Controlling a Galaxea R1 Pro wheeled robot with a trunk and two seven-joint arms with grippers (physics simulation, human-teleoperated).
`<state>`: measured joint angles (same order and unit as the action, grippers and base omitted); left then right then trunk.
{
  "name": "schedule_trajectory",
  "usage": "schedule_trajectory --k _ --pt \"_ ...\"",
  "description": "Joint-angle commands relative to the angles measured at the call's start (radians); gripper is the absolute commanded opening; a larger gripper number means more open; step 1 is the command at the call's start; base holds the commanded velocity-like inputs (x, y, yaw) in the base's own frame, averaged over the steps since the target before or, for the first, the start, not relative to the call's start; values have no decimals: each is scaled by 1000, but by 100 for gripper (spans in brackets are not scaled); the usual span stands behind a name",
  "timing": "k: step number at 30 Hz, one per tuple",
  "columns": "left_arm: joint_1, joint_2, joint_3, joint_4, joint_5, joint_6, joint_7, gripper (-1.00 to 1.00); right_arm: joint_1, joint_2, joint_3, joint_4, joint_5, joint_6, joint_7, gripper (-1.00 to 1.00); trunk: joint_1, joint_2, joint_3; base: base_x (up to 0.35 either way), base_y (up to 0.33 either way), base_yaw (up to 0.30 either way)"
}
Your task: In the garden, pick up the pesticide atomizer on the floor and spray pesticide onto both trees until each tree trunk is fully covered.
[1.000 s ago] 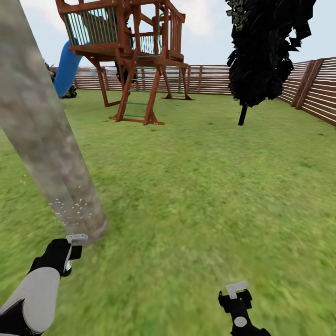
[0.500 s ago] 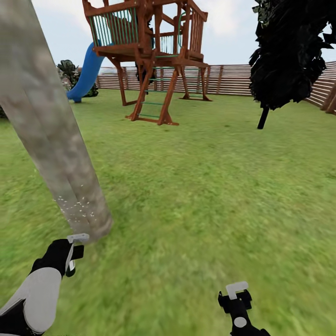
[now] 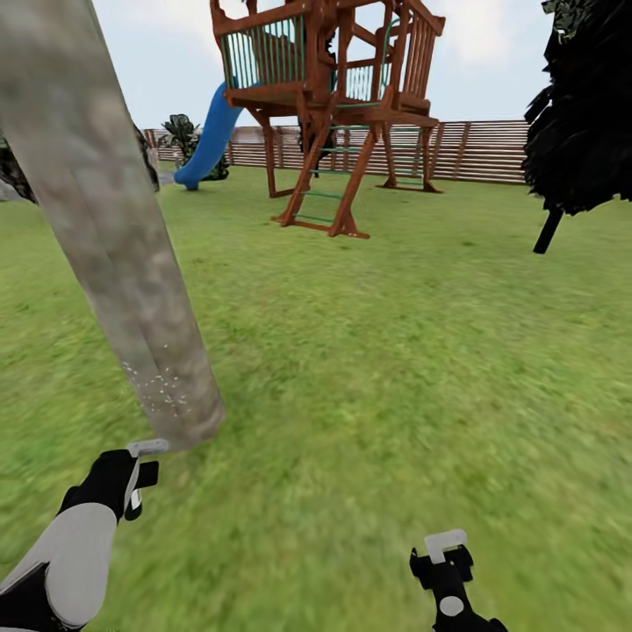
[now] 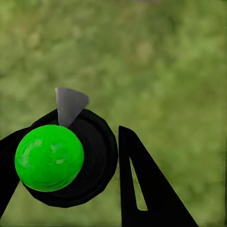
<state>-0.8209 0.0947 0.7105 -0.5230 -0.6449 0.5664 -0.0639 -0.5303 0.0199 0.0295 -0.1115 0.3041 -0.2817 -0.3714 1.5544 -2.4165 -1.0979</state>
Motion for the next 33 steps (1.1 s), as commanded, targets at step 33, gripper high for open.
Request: schedule_trajectory --k 33 --pt "-1 -3 5 -3 -10 3 -4 -100 0 0 3 1 6 1 -6 100 0 0 -1 158 -262 123"
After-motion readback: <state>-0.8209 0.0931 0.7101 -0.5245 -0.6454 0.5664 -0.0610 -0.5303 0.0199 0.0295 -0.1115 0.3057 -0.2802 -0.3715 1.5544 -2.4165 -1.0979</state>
